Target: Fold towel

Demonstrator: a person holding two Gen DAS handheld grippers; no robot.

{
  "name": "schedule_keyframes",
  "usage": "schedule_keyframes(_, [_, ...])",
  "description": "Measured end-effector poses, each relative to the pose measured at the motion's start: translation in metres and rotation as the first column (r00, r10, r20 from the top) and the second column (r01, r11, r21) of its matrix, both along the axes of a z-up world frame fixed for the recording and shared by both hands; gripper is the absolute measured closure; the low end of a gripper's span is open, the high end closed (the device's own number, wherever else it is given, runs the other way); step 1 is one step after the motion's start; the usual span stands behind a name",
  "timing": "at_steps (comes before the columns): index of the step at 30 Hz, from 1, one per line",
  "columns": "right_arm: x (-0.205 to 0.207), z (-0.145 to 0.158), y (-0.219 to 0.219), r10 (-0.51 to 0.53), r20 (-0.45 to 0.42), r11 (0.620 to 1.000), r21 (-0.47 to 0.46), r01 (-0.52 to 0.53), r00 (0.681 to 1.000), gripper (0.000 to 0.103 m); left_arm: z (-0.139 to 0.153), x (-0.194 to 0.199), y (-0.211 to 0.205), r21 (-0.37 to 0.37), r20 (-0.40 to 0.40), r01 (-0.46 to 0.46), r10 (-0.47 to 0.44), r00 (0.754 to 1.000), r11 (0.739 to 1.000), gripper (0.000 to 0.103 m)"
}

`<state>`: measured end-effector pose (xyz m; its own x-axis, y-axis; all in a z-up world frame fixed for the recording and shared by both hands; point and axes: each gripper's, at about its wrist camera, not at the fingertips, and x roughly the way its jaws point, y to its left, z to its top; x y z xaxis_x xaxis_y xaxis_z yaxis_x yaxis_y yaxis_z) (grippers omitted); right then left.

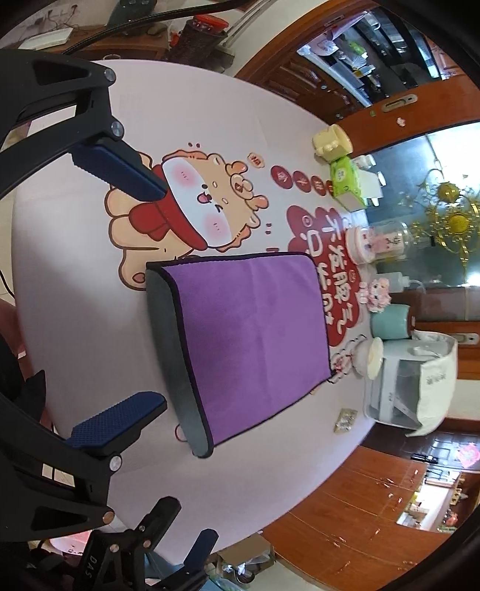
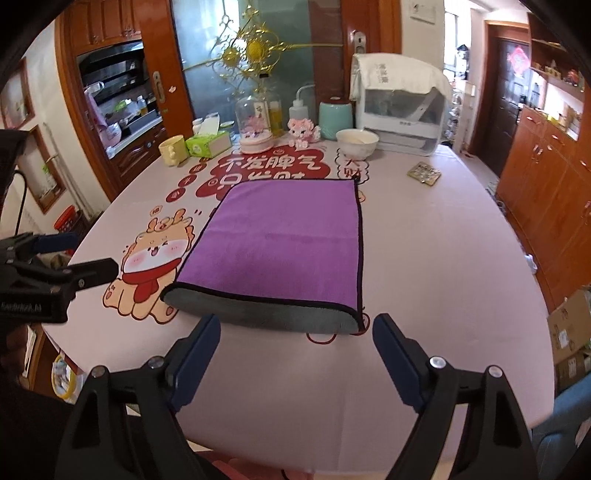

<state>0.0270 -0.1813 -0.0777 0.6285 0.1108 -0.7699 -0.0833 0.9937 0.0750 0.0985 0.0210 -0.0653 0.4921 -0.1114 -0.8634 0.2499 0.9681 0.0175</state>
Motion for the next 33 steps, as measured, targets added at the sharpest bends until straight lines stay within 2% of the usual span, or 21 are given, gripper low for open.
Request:
schedule_keyframes(7, [0.026,-0.029,-0.013,0.082,-0.046,0.997,-0.002,-0.082,0.996,0.023,-0.036,0.033,-0.003,0.002,-0.079,0.001,-0.001,0.997,1.0,0.001])
schedule_keyframes(21, [0.068,-0.093,-0.038,0.191,-0.17,0.98,-0.024,-0.198,0.967,0.039,-0.107,0.076,-0.011,0.024,-0.165,0.115,-0.11,0.98,0.993,0.001])
schedule_keyframes(28, [0.085,-0.114,-0.044,0.222,-0.211,0.973,-0.015,-0.231,0.952,0.047,-0.133,0.093,-0.001,-0.009,-0.236,0.074,-0.074,0.969,0.997,0.001])
schedule_keyframes(33, [0.093,-0.122,-0.044,0.254,-0.234,0.965,0.001,-0.261,0.939,0.057,-0.144,0.097,0.006,-0.068,-0.275,0.048,-0.065,0.959,0.997,0.006])
